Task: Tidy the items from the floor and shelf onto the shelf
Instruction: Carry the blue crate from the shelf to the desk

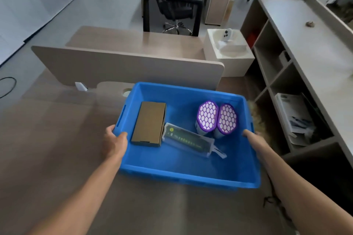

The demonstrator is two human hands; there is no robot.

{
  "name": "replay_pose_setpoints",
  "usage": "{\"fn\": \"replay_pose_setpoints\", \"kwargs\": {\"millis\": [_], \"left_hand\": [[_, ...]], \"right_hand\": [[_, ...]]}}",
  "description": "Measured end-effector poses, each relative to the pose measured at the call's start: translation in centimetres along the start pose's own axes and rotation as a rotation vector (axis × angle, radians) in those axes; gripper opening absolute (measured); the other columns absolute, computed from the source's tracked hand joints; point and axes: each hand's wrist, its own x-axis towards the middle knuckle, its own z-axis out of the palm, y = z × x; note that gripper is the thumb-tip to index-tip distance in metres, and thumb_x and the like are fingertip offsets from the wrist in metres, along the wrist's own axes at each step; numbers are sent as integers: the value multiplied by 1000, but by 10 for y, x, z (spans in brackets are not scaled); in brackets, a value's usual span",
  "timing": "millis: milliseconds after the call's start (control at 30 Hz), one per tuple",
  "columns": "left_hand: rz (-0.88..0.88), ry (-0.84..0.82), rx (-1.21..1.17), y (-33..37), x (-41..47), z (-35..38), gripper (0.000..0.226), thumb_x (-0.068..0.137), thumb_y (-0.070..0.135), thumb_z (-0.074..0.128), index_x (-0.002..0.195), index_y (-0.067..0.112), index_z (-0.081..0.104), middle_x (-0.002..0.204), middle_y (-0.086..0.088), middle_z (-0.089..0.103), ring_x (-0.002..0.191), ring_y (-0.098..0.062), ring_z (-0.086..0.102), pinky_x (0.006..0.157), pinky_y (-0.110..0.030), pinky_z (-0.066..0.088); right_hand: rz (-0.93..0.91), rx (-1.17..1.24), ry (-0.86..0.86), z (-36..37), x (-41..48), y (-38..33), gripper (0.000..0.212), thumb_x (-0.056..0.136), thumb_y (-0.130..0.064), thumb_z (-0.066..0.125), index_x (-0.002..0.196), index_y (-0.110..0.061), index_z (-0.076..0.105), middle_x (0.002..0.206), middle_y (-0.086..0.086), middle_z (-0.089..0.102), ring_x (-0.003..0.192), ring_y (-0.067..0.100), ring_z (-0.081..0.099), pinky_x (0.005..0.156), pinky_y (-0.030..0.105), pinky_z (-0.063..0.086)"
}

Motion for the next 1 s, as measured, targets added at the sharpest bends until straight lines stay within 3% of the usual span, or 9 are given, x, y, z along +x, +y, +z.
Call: {"fn": "replay_pose_setpoints", "kwargs": {"millis": [133, 267, 367, 433, 500, 667, 733, 867, 1000], "left_hand": [[2, -69, -14, 1, 4, 5, 41, 84, 27, 60, 123, 25, 47, 100, -5, 63, 80, -31, 62, 81, -48, 54], [37, -152, -18, -4, 8, -2, 47, 88, 20, 59, 132, 26, 44, 105, -2, 61, 77, -24, 61, 75, -44, 56], [81, -205, -6, -16, 7, -8, 62, 88, 7, 52, 145, 27, 37, 122, -4, 60, 87, -26, 62, 75, -40, 54], [100, -206, 8, -27, 3, -12, 72, 86, 2, 48, 150, 29, 31, 138, -5, 55, 98, -30, 62, 85, -44, 54], [115, -222, 18, -37, -6, -16, 77, 86, 2, 46, 153, 32, 23, 148, -3, 47, 100, -31, 62, 83, -41, 53], [177, -230, 55, -54, -25, -20, 78, 91, 3, 47, 156, 30, 13, 159, -2, 31, 128, -31, 50, 88, -34, 41], [182, -234, 56, -56, -29, -20, 77, 94, 4, 46, 156, 29, 9, 162, 0, 24, 136, -30, 43, 91, -35, 40], [180, -212, 84, -54, -37, -18, 76, 96, 6, 45, 157, 27, 5, 163, -2, 21, 136, -30, 42, 83, -34, 40], [159, -190, 102, -49, -41, -12, 78, 94, 4, 43, 157, 26, 3, 162, -7, 20, 138, -33, 37, 96, -40, 40]], "right_hand": [[-27, -15, 16, -2, 12, 0, 48, 68, -31, 62, 112, -10, 66, 99, 17, 73, 88, 36, 71, 88, 54, 58], [-39, -39, 34, -2, -3, 2, 61, 69, -39, 65, 124, -13, 60, 106, 13, 72, 90, 33, 71, 84, 49, 59], [-46, -82, 44, -4, -29, 9, 48, 86, -33, 64, 128, -14, 52, 110, 12, 68, 94, 33, 68, 80, 46, 58], [-74, -147, 83, -7, -48, 20, 48, 84, -33, 63, 127, -17, 53, 107, 9, 68, 91, 31, 69, 81, 50, 60], [-110, -214, 114, -8, -67, 32, 45, 85, -29, 63, 127, -17, 53, 107, 8, 68, 92, 30, 69, 83, 49, 59], [-108, -283, 188, -4, -119, 58, 44, 90, -13, 55, 133, -10, 49, 119, 15, 64, 92, 27, 59, 79, 33, 47], [-112, -292, 209, -1, -126, 67, 44, 90, -9, 50, 134, -10, 48, 122, 17, 64, 93, 29, 58, 81, 33, 45], [-92, -273, 242, 0, -130, 70, 42, 92, -2, 42, 133, -11, 46, 120, 16, 62, 89, 25, 53, 78, 31, 42], [-78, -288, 248, 1, -126, 67, 40, 91, 0, 40, 129, -10, 44, 127, 19, 61, 100, 34, 61, 82, 35, 47]]}}
